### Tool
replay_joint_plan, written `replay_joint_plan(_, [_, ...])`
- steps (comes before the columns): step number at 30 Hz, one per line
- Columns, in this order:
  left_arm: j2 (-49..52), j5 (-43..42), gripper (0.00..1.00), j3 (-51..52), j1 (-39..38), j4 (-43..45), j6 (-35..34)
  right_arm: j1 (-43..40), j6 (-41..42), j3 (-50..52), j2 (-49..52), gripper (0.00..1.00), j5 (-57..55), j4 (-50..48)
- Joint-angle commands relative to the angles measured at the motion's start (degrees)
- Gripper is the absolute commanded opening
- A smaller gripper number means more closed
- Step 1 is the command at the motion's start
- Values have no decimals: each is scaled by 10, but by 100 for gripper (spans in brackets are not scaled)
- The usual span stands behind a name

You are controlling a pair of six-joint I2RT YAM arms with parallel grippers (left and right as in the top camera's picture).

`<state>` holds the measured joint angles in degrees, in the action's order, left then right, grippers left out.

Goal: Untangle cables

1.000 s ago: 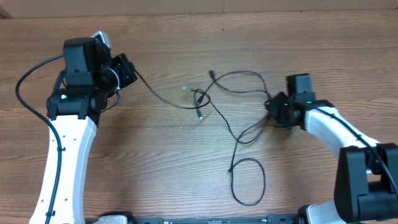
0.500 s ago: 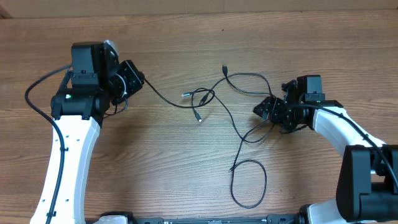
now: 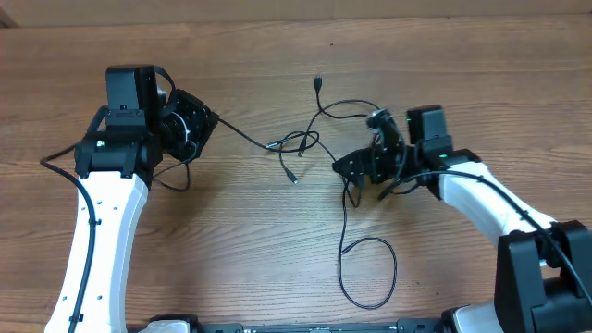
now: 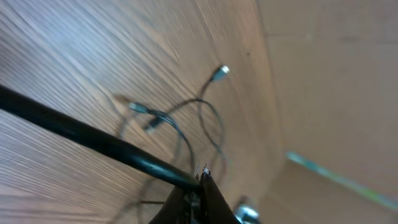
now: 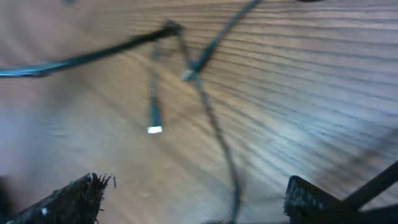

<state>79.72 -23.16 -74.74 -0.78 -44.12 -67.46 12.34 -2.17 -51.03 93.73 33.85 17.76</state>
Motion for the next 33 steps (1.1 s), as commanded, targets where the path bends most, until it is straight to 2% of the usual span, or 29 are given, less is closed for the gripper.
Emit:
replay_joint_plan(1, [-7, -74, 4, -11, 0, 51, -51, 7, 40, -14, -8, 92, -178, 7])
replay_joint_plan(5, [-7, -157, 4, -11, 0, 249, 38, 1, 73, -14, -8, 87, -217, 34])
replay_joint_plan(9, [-7, -205, 4, -11, 0, 459, 44, -14, 91, -14, -8, 78, -256, 56])
replay_joint_plan(11, [-7, -208, 4, -12, 2, 506, 35, -24, 110, -14, -8, 78, -284, 64])
replay_joint_plan(16, [-7, -223, 4, -13, 40, 530, 32, -48, 112, -14, -8, 78, -293, 72])
replay_joint_plan(22, [-7, -310, 4, -13, 158, 723, 22, -81, 115, -9, -5, 77, -301, 73])
replay_joint_plan(24, [-7, -314, 4, -13, 208, 723, 9, -93, 134, -5, 0, 77, -328, 73])
replay_joint_plan(27, [-6, -318, 4, -13, 265, 659, 20, -106, 144, -4, 7, 77, -338, 75])
replay_joint_plan(33, [9, -288, 4, -13, 333, 556, 136, -103, 144, -4, 9, 77, -319, 74])
